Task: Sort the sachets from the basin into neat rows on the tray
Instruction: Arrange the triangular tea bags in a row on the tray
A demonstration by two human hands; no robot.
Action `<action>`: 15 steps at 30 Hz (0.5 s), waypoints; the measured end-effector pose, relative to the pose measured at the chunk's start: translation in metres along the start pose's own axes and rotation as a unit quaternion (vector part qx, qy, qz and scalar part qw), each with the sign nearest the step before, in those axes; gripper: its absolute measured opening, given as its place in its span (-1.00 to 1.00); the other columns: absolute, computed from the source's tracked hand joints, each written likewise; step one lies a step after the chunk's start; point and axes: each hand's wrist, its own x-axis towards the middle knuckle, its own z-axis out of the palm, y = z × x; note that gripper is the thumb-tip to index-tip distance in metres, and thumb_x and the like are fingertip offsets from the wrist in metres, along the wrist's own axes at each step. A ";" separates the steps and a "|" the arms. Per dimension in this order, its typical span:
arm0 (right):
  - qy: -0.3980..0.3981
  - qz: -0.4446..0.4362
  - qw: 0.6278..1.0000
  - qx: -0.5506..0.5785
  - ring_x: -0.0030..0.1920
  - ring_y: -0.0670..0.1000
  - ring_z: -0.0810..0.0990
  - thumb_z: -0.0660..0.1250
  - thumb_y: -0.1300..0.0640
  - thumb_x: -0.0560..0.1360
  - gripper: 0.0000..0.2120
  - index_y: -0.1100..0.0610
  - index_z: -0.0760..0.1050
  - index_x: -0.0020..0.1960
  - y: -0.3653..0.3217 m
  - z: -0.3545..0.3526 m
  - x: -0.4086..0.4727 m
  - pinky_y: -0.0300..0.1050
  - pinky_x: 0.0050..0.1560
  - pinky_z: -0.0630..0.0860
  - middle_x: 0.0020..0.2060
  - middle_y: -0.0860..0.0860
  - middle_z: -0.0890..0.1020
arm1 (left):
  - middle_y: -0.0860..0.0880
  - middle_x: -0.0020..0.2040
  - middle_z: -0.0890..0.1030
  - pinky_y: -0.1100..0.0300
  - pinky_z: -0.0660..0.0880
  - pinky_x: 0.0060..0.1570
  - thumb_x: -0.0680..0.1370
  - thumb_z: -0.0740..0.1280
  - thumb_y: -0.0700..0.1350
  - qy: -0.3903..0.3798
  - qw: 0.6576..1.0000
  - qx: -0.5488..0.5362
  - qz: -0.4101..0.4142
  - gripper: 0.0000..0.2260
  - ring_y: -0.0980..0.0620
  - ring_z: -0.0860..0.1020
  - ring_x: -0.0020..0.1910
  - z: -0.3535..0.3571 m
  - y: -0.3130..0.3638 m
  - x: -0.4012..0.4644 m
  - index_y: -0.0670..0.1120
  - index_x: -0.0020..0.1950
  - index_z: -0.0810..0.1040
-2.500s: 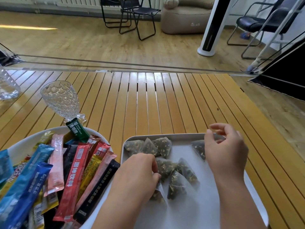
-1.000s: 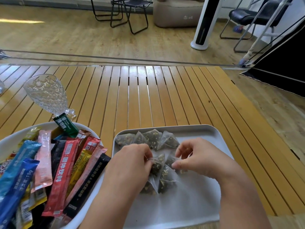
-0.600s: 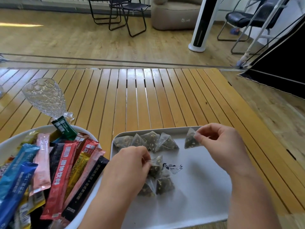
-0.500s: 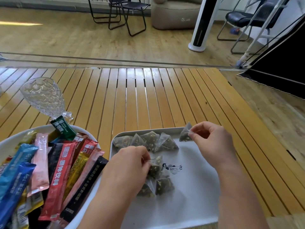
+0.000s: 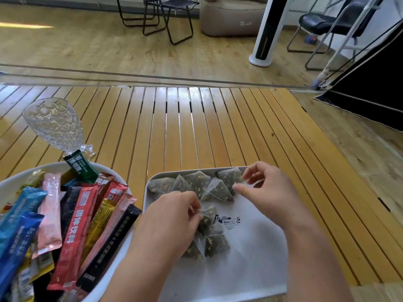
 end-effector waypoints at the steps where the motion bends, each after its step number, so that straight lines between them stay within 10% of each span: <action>1: -0.055 0.008 0.998 0.015 -0.28 -0.10 0.54 0.57 -0.01 0.30 -0.77 -0.02 0.54 -0.19 -0.002 -0.004 -0.004 -0.25 -0.27 0.46 -0.26 -0.11 0.60 | 0.17 -0.07 0.55 0.17 0.53 -0.06 0.55 0.30 0.04 -0.019 1.000 -0.002 0.008 -0.90 0.18 0.53 -0.04 0.001 0.001 0.000 0.17 0.04 0.54; 5: -0.308 0.051 0.950 -0.022 -0.27 -0.15 0.58 0.64 -0.05 0.17 -0.64 -0.08 0.58 -0.11 -0.011 -0.004 -0.019 -0.14 -0.04 0.56 -0.25 -0.10 0.64 | 0.11 0.11 0.46 0.25 0.42 0.01 0.59 0.21 -0.17 -0.103 0.994 0.019 0.036 -0.51 0.08 0.45 0.16 0.013 0.003 0.002 0.30 0.42 0.31; 9: -0.344 0.052 0.937 -0.042 -0.25 -0.17 0.57 0.66 -0.10 0.10 -0.46 -0.12 0.49 -0.01 -0.014 -0.003 -0.021 -0.06 0.07 0.54 -0.25 -0.14 0.62 | 0.05 0.19 0.41 0.17 0.40 0.11 0.56 0.22 -0.22 -0.103 0.993 0.054 0.028 -0.36 0.00 0.38 0.23 0.023 0.004 0.006 0.25 0.52 0.09; 15: -0.329 0.052 0.942 -0.043 -0.27 -0.12 0.59 0.63 0.06 0.21 -0.57 -0.11 0.52 -0.02 -0.014 -0.009 -0.027 -0.08 -0.02 0.58 -0.18 -0.03 0.69 | 0.11 0.03 0.52 0.13 0.49 0.00 0.58 0.25 -0.06 -0.047 0.999 0.010 0.004 -0.77 0.06 0.49 0.07 0.017 0.009 0.007 0.20 0.19 0.48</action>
